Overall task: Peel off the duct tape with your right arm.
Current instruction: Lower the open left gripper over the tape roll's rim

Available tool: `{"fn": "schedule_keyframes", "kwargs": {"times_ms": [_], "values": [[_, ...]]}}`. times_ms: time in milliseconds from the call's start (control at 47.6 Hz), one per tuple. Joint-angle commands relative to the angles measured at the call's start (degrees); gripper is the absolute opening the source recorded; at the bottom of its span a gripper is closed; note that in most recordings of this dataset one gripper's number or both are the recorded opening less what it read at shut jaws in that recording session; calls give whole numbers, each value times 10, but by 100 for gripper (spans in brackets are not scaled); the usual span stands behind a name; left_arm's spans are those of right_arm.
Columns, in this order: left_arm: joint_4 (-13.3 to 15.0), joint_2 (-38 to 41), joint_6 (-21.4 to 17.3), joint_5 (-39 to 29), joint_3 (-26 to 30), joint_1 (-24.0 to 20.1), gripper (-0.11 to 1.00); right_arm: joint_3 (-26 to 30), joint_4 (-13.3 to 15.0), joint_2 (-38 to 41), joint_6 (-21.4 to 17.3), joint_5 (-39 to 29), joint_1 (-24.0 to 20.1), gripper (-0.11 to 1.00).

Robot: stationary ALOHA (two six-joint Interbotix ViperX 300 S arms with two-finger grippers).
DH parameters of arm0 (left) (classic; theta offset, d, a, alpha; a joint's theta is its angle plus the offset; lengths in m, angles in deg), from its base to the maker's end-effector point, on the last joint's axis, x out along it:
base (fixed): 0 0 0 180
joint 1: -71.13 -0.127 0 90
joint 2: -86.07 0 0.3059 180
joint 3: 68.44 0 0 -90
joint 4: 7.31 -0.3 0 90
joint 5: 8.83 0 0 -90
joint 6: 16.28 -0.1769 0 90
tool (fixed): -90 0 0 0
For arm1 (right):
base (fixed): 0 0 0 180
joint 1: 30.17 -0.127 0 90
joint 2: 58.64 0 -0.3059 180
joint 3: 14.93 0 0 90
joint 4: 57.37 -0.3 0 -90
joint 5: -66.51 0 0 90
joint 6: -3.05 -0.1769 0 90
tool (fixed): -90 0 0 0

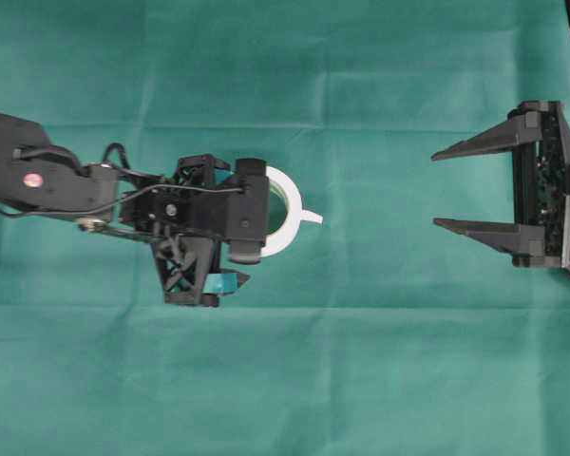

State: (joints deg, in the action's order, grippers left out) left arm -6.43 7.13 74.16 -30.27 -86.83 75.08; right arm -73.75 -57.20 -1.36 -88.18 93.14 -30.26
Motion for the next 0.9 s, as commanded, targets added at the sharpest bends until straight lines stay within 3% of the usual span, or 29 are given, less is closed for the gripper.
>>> {"fn": "schedule_keyframes", "kwargs": {"times_ms": [0, 547, 883], "values": [[0, 9, 0, 15, 15, -4, 98, 12, 2, 2, 1, 6, 0, 77], [-1, 103, -13, 61, 21, -10, 98, 6, 2, 2, 2, 6, 0, 77], [-1, 113, -14, 58, 18, -10, 98, 4, 2, 2, 2, 10, 0, 77]]}}
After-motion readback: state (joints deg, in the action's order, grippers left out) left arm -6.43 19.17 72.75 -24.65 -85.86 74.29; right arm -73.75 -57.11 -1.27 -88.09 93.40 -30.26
